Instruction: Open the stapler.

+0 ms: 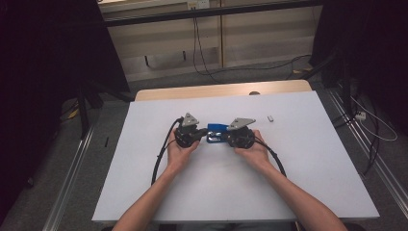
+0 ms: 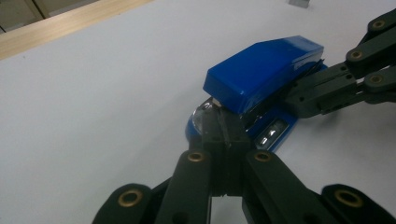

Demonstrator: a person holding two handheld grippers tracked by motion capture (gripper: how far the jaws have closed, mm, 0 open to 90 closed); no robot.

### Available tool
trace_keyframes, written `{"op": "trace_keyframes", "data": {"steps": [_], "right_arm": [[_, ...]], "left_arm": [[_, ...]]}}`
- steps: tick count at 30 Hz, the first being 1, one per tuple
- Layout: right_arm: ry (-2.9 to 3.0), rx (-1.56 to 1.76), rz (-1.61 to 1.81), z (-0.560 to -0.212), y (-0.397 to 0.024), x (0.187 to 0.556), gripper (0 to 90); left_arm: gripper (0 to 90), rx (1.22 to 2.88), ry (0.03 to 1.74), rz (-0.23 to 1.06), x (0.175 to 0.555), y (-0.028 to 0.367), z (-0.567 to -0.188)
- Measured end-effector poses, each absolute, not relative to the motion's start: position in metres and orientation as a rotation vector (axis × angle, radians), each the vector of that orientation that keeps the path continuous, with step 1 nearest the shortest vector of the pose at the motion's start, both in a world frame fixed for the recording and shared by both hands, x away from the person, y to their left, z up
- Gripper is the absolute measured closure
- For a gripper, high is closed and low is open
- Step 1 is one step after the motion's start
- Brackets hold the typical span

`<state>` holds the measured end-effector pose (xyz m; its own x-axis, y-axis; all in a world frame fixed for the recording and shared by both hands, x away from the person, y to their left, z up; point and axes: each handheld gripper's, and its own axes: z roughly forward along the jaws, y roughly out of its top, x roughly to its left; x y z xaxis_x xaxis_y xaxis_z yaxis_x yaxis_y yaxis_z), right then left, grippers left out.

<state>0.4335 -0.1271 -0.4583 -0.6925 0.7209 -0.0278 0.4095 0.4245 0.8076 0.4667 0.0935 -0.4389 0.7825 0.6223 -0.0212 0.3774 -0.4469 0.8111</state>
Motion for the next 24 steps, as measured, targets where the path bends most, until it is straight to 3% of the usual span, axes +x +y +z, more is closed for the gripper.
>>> {"op": "trace_keyframes", "data": {"steps": [24], "right_arm": [[2.315,0.966,1.169,-0.4584,-0.1278,0.4333,90.0]], "left_arm": [[90.0,2.023,0.750,0.345,0.4637,0.0929,-0.4317]]}}
